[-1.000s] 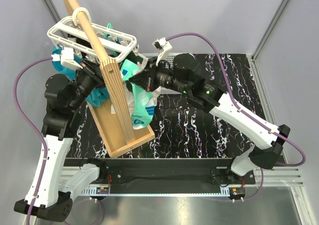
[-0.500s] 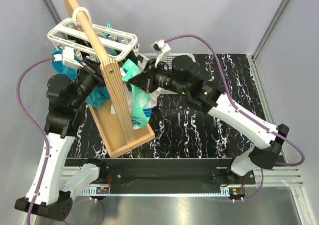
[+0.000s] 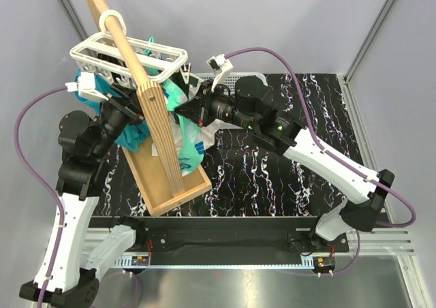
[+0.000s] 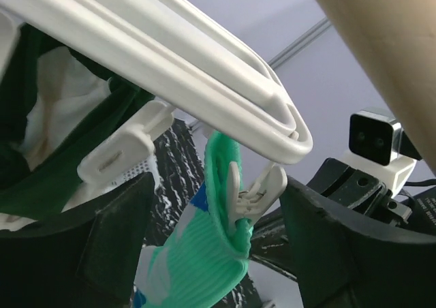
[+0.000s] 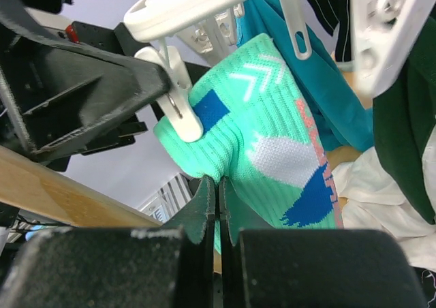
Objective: Clip the socks to the hanger
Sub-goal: Clamp the sock onto the hanger.
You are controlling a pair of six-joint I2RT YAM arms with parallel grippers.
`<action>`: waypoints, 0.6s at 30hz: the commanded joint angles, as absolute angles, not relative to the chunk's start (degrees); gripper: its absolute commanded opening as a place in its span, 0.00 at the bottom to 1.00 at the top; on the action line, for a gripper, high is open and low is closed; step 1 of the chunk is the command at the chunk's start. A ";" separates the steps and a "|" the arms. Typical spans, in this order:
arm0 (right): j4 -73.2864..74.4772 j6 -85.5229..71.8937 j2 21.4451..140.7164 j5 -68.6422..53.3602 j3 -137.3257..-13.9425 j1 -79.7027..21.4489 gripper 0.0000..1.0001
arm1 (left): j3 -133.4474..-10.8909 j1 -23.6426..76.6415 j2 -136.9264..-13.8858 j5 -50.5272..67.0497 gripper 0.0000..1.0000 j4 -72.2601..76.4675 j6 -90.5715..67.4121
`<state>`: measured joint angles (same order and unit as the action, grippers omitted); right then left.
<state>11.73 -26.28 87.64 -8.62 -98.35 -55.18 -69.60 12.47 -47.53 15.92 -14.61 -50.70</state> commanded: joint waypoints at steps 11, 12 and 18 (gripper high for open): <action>6.15 -24.17 95.53 -10.28 -103.26 -55.90 0.00 | -71.63 12.39 -37.18 0.38 0.99 -26.78 -41.67; 5.89 -23.91 96.67 -10.20 -103.62 -55.90 0.00 | -71.98 12.31 -35.96 -1.48 0.99 -28.02 -40.53; 7.02 -20.48 102.29 -9.14 -109.41 -55.81 0.00 | -72.78 12.30 -29.90 -12.74 0.99 -35.15 -36.57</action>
